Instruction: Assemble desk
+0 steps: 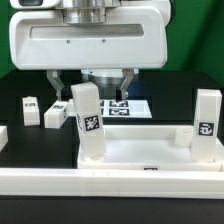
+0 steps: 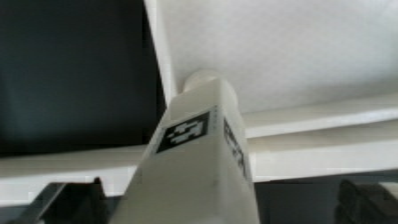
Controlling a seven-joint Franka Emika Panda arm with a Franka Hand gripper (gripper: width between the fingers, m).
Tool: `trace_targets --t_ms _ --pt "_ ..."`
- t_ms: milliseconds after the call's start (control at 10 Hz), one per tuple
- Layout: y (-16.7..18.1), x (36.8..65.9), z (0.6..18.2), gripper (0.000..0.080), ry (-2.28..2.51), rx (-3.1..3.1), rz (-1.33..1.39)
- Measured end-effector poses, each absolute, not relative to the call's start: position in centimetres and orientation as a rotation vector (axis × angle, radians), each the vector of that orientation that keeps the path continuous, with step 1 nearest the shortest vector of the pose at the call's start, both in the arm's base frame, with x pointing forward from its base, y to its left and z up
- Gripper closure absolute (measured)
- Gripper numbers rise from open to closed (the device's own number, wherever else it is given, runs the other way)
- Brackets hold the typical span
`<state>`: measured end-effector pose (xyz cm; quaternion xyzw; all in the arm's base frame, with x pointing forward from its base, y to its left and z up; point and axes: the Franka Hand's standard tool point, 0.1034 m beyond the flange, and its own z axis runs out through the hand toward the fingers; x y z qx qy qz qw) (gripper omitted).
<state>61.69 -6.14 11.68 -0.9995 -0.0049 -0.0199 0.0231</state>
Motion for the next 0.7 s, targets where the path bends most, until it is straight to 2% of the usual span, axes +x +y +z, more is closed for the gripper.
trace_targets --t_ms 400,500,600,700 --pt "-6.05 61.81 11.73 0.0173 -0.397 -3.075 -0.078" --pt "-6.05 61.81 11.73 0.0378 -0.398 -3.075 -0.079" --pt "-6.05 61.81 11.73 0.0378 -0.397 -3.075 -0.078" --pt "-6.04 61.81 11.73 0.0511 -0.397 -3.075 -0.078"
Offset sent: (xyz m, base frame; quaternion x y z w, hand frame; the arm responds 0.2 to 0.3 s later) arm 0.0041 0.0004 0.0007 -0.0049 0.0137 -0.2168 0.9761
